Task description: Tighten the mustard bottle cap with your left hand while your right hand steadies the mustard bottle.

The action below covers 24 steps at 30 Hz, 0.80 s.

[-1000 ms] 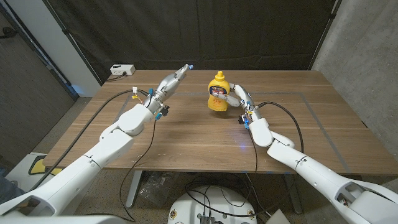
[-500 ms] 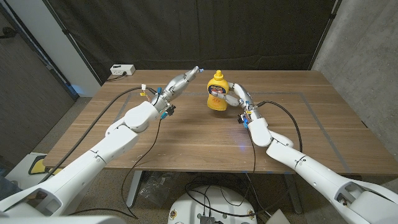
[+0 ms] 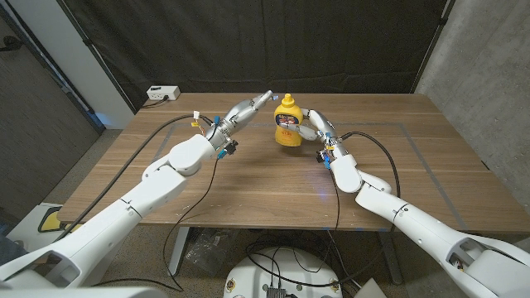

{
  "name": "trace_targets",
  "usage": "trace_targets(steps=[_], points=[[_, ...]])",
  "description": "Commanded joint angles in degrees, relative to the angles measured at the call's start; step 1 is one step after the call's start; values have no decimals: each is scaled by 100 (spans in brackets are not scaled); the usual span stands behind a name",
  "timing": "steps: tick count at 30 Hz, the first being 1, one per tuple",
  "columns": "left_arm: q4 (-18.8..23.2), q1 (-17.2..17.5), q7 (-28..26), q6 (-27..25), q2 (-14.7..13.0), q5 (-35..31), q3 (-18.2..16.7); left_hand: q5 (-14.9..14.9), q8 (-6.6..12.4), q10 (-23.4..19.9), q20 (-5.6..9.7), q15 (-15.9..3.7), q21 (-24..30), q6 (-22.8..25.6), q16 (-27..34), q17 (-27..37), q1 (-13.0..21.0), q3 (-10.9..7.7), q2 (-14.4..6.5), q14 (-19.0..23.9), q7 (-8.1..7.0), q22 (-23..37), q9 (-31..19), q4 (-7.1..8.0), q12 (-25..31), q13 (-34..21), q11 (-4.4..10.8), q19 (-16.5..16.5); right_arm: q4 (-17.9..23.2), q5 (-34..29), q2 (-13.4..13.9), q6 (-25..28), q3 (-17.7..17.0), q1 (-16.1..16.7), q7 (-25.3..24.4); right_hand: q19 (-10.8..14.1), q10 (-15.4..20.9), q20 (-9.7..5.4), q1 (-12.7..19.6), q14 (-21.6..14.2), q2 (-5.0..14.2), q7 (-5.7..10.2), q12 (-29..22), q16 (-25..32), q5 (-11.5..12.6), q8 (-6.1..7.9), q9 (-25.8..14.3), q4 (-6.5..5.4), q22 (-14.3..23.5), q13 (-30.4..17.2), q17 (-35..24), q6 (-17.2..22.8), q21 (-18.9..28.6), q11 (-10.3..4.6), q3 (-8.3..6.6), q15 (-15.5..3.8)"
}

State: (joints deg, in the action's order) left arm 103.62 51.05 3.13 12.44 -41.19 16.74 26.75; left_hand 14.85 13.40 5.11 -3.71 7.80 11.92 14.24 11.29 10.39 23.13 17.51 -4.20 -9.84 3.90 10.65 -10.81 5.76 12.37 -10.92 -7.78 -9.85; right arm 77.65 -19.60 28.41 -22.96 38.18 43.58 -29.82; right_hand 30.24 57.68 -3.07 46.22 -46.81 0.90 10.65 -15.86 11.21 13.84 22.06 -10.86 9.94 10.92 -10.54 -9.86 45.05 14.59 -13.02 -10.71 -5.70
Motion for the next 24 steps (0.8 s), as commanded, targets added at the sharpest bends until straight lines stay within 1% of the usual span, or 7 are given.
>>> trace_targets(steps=[1,8,16,21,24], points=[[165,124,-151,-152,-31,-58,14,16,43,-53,-52,-9,35,43,25,10,27,-9,-46,55,-47,8,-6,-3,39,0,12,-583,-115,26,-15,-110,18,-18,-31,-16,58,-257,413,-49,399,186,22,-6,-11,-4,-26,-218,17,-22,-13,161,-20,20,-245,-544],[184,147,-177,-219,-41,-43,12,14,38,-76,-79,-15,33,61,31,9,47,-19,-61,98,-56,8,-6,-10,42,1,17,-584,-167,30,-28,-197,4,5,-112,-7,62,-257,408,-63,407,180,30,-6,-17,-2,-26,-225,16,-21,-15,182,-19,20,-247,-539],[193,163,-213,-110,-16,-91,17,10,27,-95,-95,-33,35,67,35,8,68,-30,-79,137,-66,7,-7,-16,44,1,44,-578,-159,15,-39,-224,-22,41,-197,-2,70,-258,403,-73,413,180,38,-8,-25,-5,-25,-230,14,-21,-17,195,-19,22,-249,-538],[218,247,-274,-20,-14,-94,-23,5,30,-123,-108,-46,48,111,34,8,91,-42,-100,166,-99,7,-7,-22,48,2,63,-541,-148,41,-27,-259,-34,75,-190,-2,73,-259,401,-77,415,181,41,-10,-29,-9,-25,-232,14,-21,-17,197,-21,22,-250,-538],[208,265,-277,2,-6,-89,-25,1,29,-137,-117,-60,53,135,30,8,109,-50,-114,179,-158,7,-6,-28,49,2,90,-523,-139,54,-27,-241,-30,81,-151,-1,76,-260,401,-79,417,181,43,-11,-31,-10,-25,-232,14,-21,-17,200,-21,22,-251,-539]])
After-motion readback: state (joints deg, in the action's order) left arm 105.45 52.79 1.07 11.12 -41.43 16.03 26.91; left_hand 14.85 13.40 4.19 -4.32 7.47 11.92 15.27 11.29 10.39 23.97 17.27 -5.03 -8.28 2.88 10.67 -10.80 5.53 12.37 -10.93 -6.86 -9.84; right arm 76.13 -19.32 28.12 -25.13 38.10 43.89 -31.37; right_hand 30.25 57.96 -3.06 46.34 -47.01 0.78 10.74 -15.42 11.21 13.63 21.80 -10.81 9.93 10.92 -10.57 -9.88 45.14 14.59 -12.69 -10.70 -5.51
